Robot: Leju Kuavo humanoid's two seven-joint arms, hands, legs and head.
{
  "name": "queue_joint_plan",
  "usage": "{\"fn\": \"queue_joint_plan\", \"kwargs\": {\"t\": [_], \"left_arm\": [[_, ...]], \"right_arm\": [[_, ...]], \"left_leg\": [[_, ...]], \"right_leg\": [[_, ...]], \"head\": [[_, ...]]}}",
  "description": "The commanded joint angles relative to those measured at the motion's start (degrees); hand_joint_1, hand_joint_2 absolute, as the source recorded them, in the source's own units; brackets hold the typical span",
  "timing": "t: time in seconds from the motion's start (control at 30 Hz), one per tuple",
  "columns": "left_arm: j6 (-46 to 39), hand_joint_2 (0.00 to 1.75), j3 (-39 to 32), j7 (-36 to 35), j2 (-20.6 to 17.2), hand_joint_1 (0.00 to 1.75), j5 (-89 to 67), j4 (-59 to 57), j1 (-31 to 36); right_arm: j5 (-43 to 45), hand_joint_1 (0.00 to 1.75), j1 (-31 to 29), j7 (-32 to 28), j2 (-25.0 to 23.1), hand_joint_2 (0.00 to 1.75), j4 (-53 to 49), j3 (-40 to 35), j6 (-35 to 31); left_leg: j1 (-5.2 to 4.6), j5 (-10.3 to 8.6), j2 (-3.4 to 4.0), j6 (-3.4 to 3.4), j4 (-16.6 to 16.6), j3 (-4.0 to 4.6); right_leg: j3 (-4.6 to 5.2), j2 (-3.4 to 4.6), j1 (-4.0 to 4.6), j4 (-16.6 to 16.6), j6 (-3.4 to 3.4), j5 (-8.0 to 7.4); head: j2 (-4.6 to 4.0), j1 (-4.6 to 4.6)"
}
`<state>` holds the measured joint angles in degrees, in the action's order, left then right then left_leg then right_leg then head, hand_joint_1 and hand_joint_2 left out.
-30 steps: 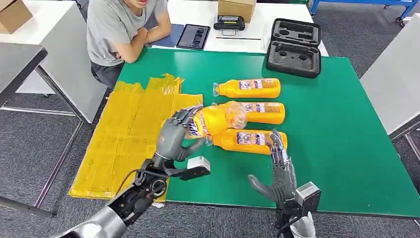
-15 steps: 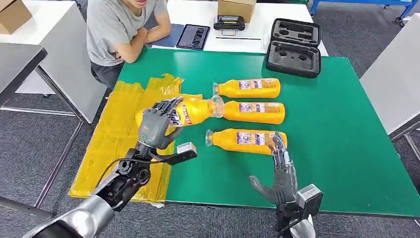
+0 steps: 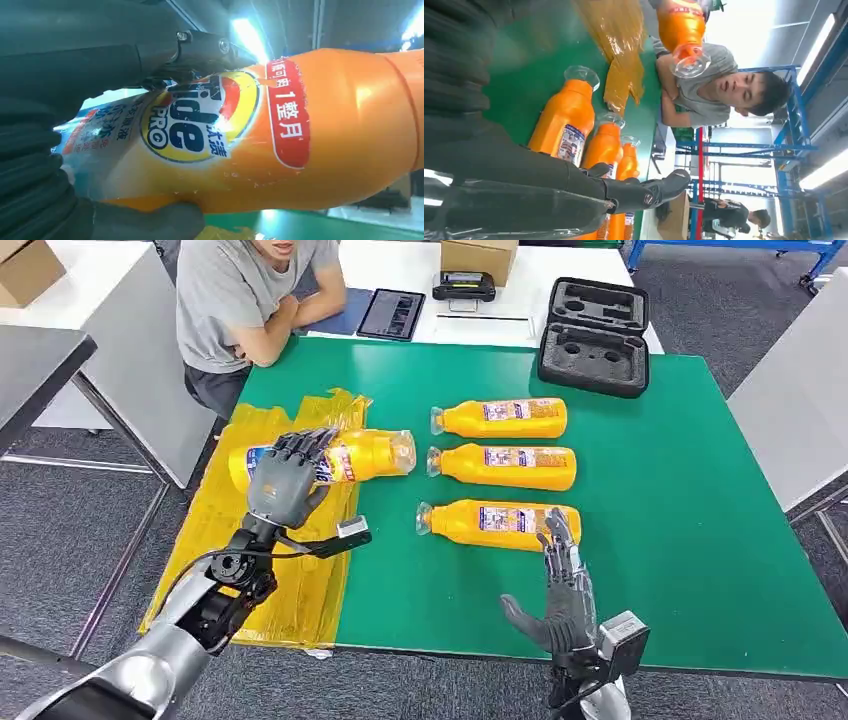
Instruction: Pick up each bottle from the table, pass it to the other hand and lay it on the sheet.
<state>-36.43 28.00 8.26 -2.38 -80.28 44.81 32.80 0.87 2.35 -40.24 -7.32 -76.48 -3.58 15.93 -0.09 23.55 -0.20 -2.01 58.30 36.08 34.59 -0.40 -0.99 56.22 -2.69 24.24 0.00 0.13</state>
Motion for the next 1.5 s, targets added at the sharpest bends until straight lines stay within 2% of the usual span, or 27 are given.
{"fn": "queue_joint_plan", "kwargs": {"t": [0.03, 0.17, 0.2, 0.3, 0.5, 0.73, 0.8, 0.93, 0.97, 1.03, 1.17, 1.3, 1.43, 1.5], "left_arm": [[5.4, 1.75, -1.2, 2.4, -4.6, 1.75, 0.8, -11.0, 7.6], [4.4, 1.75, -1.3, 3.0, -6.6, 1.75, 1.1, -11.8, 6.1], [6.6, 1.75, -1.9, 5.1, -5.8, 1.75, 3.2, -13.0, 6.4], [7.1, 1.75, -2.0, 5.3, -5.6, 1.75, 3.7, -13.4, 6.6], [13.8, 1.75, -0.4, 7.1, -4.9, 1.75, 4.4, -17.2, 7.9], [13.8, 1.75, -0.4, 7.1, -4.9, 1.75, 4.4, -17.2, 7.9], [16.3, 1.75, -1.2, 9.5, -4.7, 1.75, 7.0, -17.7, 7.5], [18.4, 1.75, -1.0, 11.2, -4.5, 1.75, 9.0, -17.9, 6.4], [18.7, 1.75, -1.0, 11.5, -4.5, 1.75, 9.4, -18.0, 6.4], [18.7, 1.75, -1.0, 11.5, -4.5, 1.75, 9.4, -18.0, 6.4], [18.7, 1.75, -1.0, 11.5, -4.5, 1.75, 9.4, -18.0, 6.4], [18.7, 1.75, -1.0, 11.5, -4.5, 1.75, 9.4, -18.0, 6.4], [20.2, 1.75, -0.6, 12.5, -4.7, 1.75, 10.0, -18.5, 6.8], [20.3, 1.75, -0.8, 12.5, -4.8, 1.75, 10.3, -18.6, 6.6]], "right_arm": [[0.2, 0.00, -2.4, 0.2, -0.8, 1.75, 5.7, -1.5, 0.5], [0.2, 0.00, -2.7, 0.2, -0.5, 1.75, 6.7, -2.2, 0.9], [0.0, 0.00, -3.1, 0.2, -0.6, 1.75, 7.6, -2.5, 0.8], [0.0, 0.00, -3.3, 0.2, -0.7, 1.75, 7.8, -2.6, 0.7], [0.0, 0.00, -4.4, 0.2, -0.6, 1.75, 10.0, -3.4, 0.7], [0.0, 0.00, -4.4, 0.2, -0.6, 1.75, 10.0, -3.4, 0.7], [0.1, 0.00, -4.5, 0.2, -0.6, 1.75, 10.4, -3.6, 1.0], [-0.3, 0.00, -5.4, 0.2, -0.4, 1.75, 11.7, -4.3, 0.8], [-0.3, 0.00, -5.5, 0.2, -0.4, 1.75, 11.8, -4.3, 0.8], [-0.3, 0.00, -5.5, 0.2, -0.4, 1.75, 11.8, -4.3, 0.8], [-0.3, 0.00, -5.5, 0.2, -0.4, 1.75, 11.8, -4.3, 0.8], [-0.3, 0.00, -5.5, 0.2, -0.4, 1.75, 11.8, -4.3, 0.8], [-0.3, 0.00, -5.4, 0.2, -0.2, 1.75, 11.9, -4.5, 0.8], [-0.4, 0.00, -5.2, 0.2, -0.1, 1.75, 11.8, -4.6, 0.8]], "left_leg": [[0.12, 0.12, 0.20, 0.15, 0.0, -0.24], [0.08, 0.06, 0.21, 0.12, 0.0, -0.21], [0.09, 0.08, 0.25, 0.13, 0.0, -0.25], [0.13, 0.05, 0.16, 0.12, 0.0, -0.17], [0.14, 0.10, 0.13, 0.14, 0.0, -0.27], [0.08, 0.03, 0.05, 0.12, 0.0, -0.11], [0.08, 0.03, 0.05, 0.12, 0.0, -0.11], [0.10, 0.08, 0.14, 0.13, 0.0, -0.24], [0.17, 0.20, 0.21, 0.21, -0.1, -0.55], [0.09, 0.04, 0.08, 0.11, 0.0, -0.14], [0.14, 0.14, 0.10, 0.17, 0.0, -0.37], [0.07, 0.03, 0.04, 0.10, 0.0, -0.11], [0.19, 0.24, 0.12, 0.25, 0.0, -0.60], [0.08, 0.04, 0.04, 0.12, 0.0, -0.13]], "right_leg": [[-0.19, 0.22, 0.12, 0.0, 0.16, 0.05], [-0.15, 0.24, 0.09, 0.0, 0.10, 0.00], [-0.17, 0.27, 0.09, 0.0, 0.12, 0.02], [-0.11, 0.17, 0.12, 0.0, 0.10, 0.02], [-0.25, 0.15, 0.12, 0.0, 0.13, 0.06], [-0.09, 0.06, 0.07, 0.0, 0.10, 0.03], [-0.08, 0.06, 0.07, 0.0, 0.10, 0.03], [-0.19, 0.16, 0.09, 0.0, 0.11, 0.04], [-0.50, 0.24, 0.17, -0.1, 0.21, 0.13], [-0.11, 0.09, 0.08, 0.0, 0.09, 0.03], [-0.35, 0.12, 0.13, 0.0, 0.17, 0.12], [-0.08, 0.06, 0.06, 0.0, 0.09, 0.04], [-0.57, 0.15, 0.18, -0.1, 0.27, 0.20], [-0.11, 0.06, 0.07, 0.0, 0.10, 0.05]], "head": [[0.00, 0.00], [0.00, -0.02], [0.00, -0.02], [0.00, 0.00], [0.00, -0.02], [0.00, 0.00], [0.00, -0.02], [0.00, -0.02], [0.00, 0.00], [0.00, 0.00], [0.00, 0.00], [0.00, 0.00], [0.00, 0.00], [0.00, -0.02]]}}
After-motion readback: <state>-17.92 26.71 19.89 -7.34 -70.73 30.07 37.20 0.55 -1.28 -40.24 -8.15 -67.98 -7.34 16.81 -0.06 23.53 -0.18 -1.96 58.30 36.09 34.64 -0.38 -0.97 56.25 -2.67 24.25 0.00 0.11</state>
